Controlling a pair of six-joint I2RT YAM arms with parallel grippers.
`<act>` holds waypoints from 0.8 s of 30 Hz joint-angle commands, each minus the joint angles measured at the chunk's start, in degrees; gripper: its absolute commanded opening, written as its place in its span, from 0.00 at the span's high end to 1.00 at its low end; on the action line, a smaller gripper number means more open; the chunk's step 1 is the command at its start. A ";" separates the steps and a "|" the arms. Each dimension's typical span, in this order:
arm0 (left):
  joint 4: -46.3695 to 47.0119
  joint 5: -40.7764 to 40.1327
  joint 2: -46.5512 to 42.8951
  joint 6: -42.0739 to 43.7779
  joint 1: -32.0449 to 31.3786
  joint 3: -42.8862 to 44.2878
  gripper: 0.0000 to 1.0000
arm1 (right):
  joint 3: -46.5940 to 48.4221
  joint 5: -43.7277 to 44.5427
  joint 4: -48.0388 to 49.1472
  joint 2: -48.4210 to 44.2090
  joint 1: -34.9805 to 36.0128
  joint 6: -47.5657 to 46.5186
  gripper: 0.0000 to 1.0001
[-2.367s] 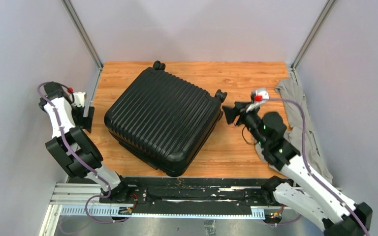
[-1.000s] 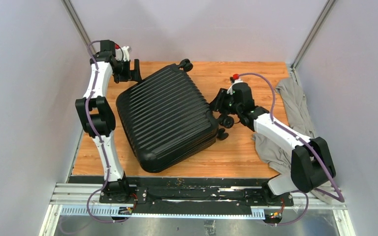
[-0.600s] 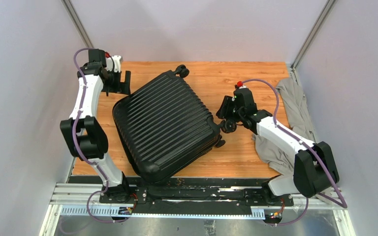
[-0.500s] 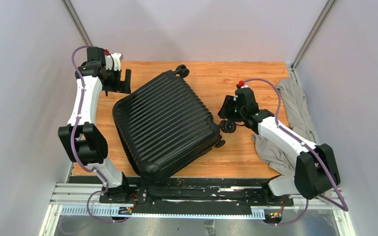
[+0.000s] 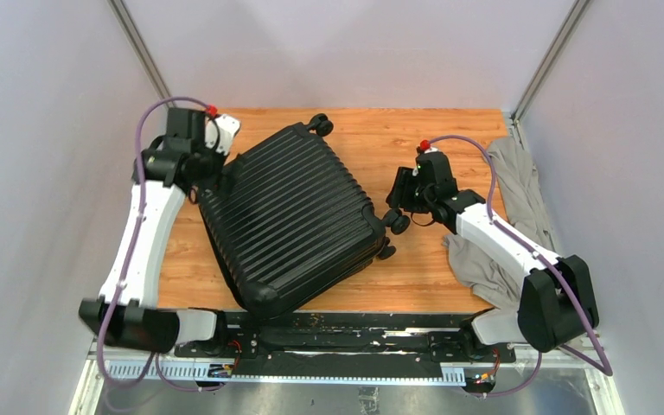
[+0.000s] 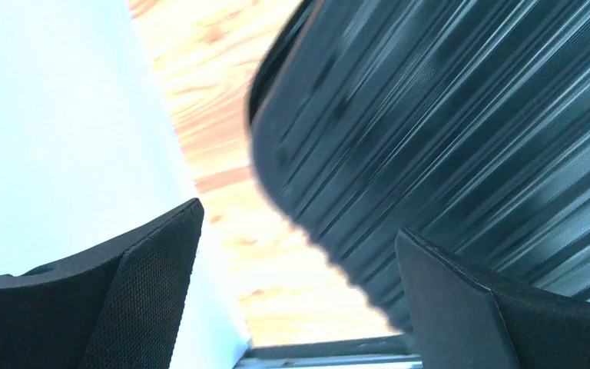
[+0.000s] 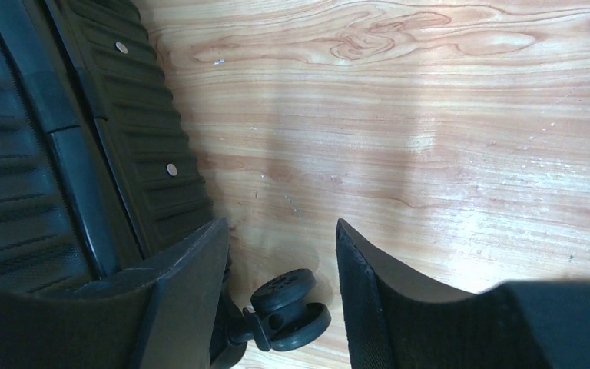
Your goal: Pack the luggage
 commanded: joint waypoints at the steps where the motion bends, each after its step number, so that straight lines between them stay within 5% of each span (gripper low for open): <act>1: -2.64 -16.07 -11.46 7.80 1.18 -3.33 0.00 | 0.48 -0.91 -1.81 -1.87 -1.03 -1.01 0.43; 6: -5.13 -19.39 -17.87 12.60 5.74 -8.46 0.14 | 0.01 -2.37 -1.74 -1.74 -1.31 -0.64 0.43; 11: -5.44 -17.29 -20.23 15.59 11.58 -22.40 0.28 | 0.45 -4.58 -0.96 -1.26 -2.25 -0.15 0.43; 17: 2.39 -11.30 -13.69 12.92 14.28 -32.44 0.35 | 1.21 -8.53 -0.05 -0.12 -4.28 1.12 0.43; 24: 10.28 2.41 1.04 2.64 13.70 -26.37 0.43 | -0.32 -12.60 2.61 0.58 -5.19 2.77 0.43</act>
